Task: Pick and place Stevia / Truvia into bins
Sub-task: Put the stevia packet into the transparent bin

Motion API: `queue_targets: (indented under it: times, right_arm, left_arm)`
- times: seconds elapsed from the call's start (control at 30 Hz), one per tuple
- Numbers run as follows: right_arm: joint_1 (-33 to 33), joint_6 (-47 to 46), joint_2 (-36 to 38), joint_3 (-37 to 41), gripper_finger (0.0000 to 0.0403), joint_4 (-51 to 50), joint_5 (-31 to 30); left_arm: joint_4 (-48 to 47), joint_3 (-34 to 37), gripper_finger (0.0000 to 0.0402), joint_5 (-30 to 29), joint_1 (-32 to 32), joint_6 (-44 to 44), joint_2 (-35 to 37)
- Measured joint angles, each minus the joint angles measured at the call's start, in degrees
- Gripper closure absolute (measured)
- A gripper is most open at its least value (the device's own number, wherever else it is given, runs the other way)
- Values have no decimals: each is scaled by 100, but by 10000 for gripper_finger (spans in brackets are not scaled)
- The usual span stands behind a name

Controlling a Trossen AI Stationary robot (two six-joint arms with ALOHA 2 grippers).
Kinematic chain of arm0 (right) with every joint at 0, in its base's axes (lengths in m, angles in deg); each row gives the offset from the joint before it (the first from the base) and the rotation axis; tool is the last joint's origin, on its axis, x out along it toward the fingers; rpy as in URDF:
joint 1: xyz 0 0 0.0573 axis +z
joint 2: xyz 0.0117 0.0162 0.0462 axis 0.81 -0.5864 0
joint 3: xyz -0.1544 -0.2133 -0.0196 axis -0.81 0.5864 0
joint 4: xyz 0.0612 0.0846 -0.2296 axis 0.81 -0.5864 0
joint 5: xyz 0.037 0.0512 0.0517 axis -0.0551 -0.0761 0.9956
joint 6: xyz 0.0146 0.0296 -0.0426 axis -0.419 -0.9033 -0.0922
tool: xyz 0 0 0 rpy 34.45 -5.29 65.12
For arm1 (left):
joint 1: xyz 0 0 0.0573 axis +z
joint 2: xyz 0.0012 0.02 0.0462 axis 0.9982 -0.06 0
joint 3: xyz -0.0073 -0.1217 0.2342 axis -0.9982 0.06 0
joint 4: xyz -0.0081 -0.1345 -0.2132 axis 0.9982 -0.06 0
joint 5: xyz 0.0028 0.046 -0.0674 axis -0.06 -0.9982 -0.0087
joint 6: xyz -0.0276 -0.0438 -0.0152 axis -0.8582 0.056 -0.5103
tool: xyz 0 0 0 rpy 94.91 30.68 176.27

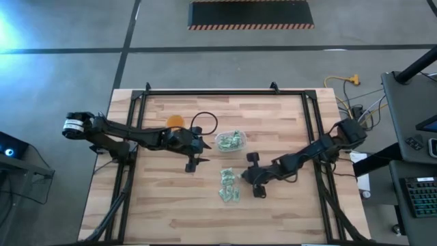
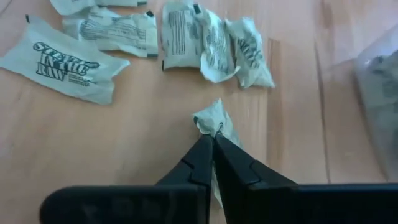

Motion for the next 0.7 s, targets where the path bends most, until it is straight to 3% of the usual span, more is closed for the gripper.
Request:
queue_targets:
  times: [0.17,0.5,0.63,0.7]
  right_arm:
    - [-35,208,295,2,394,-144,-102]
    - [-402,779,1083,2,394,-547,-1507]
    - [-1112,1035,1191,0,394,-397,-1461]
    - [-1532,1123,1191,0,394,-279,-1074]
  left_arm:
    - [0,0,178,1,0,0,0]
    - [2,9,178,0,0,0,0]
    - [2,9,178,0,0,0,0]
    - [2,9,178,0,0,0,0]
